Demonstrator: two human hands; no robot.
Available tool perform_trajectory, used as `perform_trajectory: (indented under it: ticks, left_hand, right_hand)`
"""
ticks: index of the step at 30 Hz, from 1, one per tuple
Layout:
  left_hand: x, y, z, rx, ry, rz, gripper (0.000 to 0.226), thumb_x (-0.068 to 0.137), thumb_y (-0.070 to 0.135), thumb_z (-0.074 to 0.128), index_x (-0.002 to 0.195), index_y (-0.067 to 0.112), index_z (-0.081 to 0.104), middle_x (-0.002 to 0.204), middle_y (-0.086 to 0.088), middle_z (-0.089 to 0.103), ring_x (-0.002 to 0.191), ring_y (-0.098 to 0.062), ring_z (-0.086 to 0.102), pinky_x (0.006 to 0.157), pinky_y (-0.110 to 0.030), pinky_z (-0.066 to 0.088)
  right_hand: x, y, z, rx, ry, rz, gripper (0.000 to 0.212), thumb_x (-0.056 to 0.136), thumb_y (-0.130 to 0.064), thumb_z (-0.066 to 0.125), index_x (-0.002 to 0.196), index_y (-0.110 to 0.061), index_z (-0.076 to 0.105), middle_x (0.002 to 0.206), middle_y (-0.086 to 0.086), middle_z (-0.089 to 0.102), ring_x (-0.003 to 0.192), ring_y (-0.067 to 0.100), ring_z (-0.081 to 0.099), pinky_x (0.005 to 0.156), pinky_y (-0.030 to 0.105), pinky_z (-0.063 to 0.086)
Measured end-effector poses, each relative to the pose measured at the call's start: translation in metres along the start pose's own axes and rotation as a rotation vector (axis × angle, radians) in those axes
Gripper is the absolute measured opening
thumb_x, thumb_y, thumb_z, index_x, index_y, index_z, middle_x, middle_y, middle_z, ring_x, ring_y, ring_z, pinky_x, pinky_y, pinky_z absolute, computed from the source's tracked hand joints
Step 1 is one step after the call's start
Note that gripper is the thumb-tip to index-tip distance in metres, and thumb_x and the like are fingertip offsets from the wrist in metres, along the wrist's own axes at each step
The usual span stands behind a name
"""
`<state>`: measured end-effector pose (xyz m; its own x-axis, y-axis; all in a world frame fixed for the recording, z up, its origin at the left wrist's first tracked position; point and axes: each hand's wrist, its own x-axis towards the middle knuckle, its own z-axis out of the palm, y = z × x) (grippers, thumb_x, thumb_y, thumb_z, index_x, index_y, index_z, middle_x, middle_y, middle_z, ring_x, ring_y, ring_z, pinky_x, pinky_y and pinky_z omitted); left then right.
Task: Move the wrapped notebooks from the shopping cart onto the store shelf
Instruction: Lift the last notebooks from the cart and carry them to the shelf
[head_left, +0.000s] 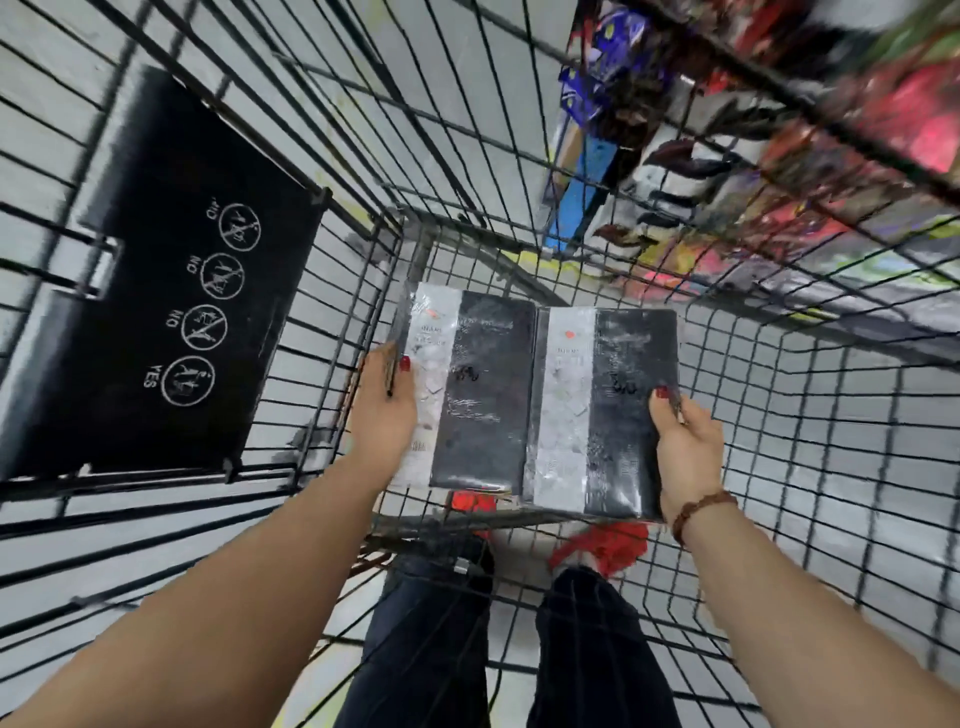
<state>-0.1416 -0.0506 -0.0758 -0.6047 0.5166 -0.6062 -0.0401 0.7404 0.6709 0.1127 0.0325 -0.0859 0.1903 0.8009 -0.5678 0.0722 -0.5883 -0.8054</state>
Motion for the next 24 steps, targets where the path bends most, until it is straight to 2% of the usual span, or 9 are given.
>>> perform_trajectory:
  ticks: [3,5,8,10,12,14,17,20,24]
  left_hand:
    - [-0.024,0.028,-0.01,-0.034,-0.017,0.034,0.032,0.098,0.034,0.042,0.129,0.042,0.042,0.121,-0.007,0.062,0.097,-0.029,0.063,0.077,-0.044,0.056]
    - [-0.043,0.049,-0.02,-0.028,-0.039,0.072,0.031,0.098,0.033,0.041,0.128,0.041,0.043,0.116,-0.006,0.062,0.091,-0.029,0.063,0.072,-0.044,0.055]
    - [-0.076,0.082,-0.037,-0.071,-0.077,0.133,0.028,0.098,0.031,0.042,0.124,0.041,0.046,0.094,-0.006,0.063,0.063,-0.024,0.055,0.052,-0.034,0.05]
    - [-0.096,0.101,-0.048,-0.095,-0.085,0.19,0.028,0.098,0.032,0.044,0.124,0.04,0.048,0.082,-0.005,0.06,0.051,-0.015,0.044,0.04,-0.022,0.038]
    - [-0.116,0.121,-0.055,-0.168,-0.133,0.231,0.025,0.097,0.034,0.047,0.12,0.041,0.05,0.086,-0.01,0.061,0.056,-0.019,0.047,0.046,-0.023,0.041]
    - [-0.134,0.141,-0.057,-0.246,-0.157,0.252,0.022,0.096,0.033,0.05,0.117,0.04,0.053,0.087,-0.008,0.063,0.065,-0.023,0.052,0.056,-0.033,0.045]
    - [-0.164,0.168,-0.058,-0.328,-0.137,0.334,0.022,0.097,0.024,0.05,0.113,0.037,0.055,0.08,0.003,0.061,0.059,-0.012,0.05,0.048,-0.024,0.043]
    - [-0.195,0.185,-0.052,-0.382,-0.208,0.372,0.024,0.097,0.023,0.05,0.117,0.035,0.056,0.091,0.001,0.061,0.062,-0.007,0.053,0.053,-0.023,0.044]
    - [-0.245,0.196,-0.029,-0.369,-0.232,0.429,0.03,0.096,0.019,0.05,0.123,0.033,0.054,0.086,0.0,0.06,0.062,-0.01,0.051,0.053,-0.026,0.044]
  right_hand:
    - [-0.026,-0.03,-0.016,0.005,0.039,-0.013,0.01,0.091,-0.019,0.06,0.083,-0.02,0.066,0.08,-0.001,0.061,0.083,0.018,0.055,0.079,0.031,0.047]
    - [-0.044,-0.05,-0.031,-0.001,0.065,-0.03,0.011,0.091,-0.02,0.06,0.081,-0.019,0.066,0.08,-0.003,0.06,0.081,0.017,0.056,0.08,0.029,0.049]
    - [-0.072,-0.076,-0.054,0.024,0.078,-0.071,0.017,0.086,-0.03,0.063,0.085,-0.015,0.068,0.086,0.001,0.063,0.086,0.019,0.059,0.086,0.037,0.05]
    - [-0.091,-0.096,-0.068,0.064,0.136,-0.097,0.018,0.088,-0.025,0.062,0.082,-0.008,0.064,0.081,0.0,0.058,0.085,0.016,0.054,0.085,0.034,0.046]
    - [-0.109,-0.116,-0.08,0.114,0.192,-0.145,0.02,0.089,-0.017,0.062,0.071,-0.011,0.057,0.072,-0.003,0.05,0.078,0.014,0.048,0.077,0.025,0.04]
    - [-0.127,-0.137,-0.093,0.14,0.204,-0.211,0.024,0.088,-0.015,0.062,0.066,-0.02,0.055,0.069,-0.004,0.046,0.071,0.011,0.044,0.072,0.022,0.036]
    - [-0.152,-0.16,-0.121,0.146,0.206,-0.281,0.014,0.091,-0.017,0.059,0.077,-0.014,0.061,0.069,-0.004,0.049,0.067,0.008,0.046,0.065,0.018,0.037]
    - [-0.166,-0.176,-0.155,0.213,0.245,-0.298,0.011,0.09,-0.017,0.059,0.084,-0.008,0.064,0.07,-0.002,0.057,0.069,0.01,0.053,0.064,0.019,0.041]
    - [-0.183,-0.193,-0.215,0.312,0.312,-0.357,0.017,0.089,-0.01,0.061,0.074,-0.017,0.065,0.055,-0.016,0.065,0.054,-0.004,0.058,0.056,0.009,0.047]
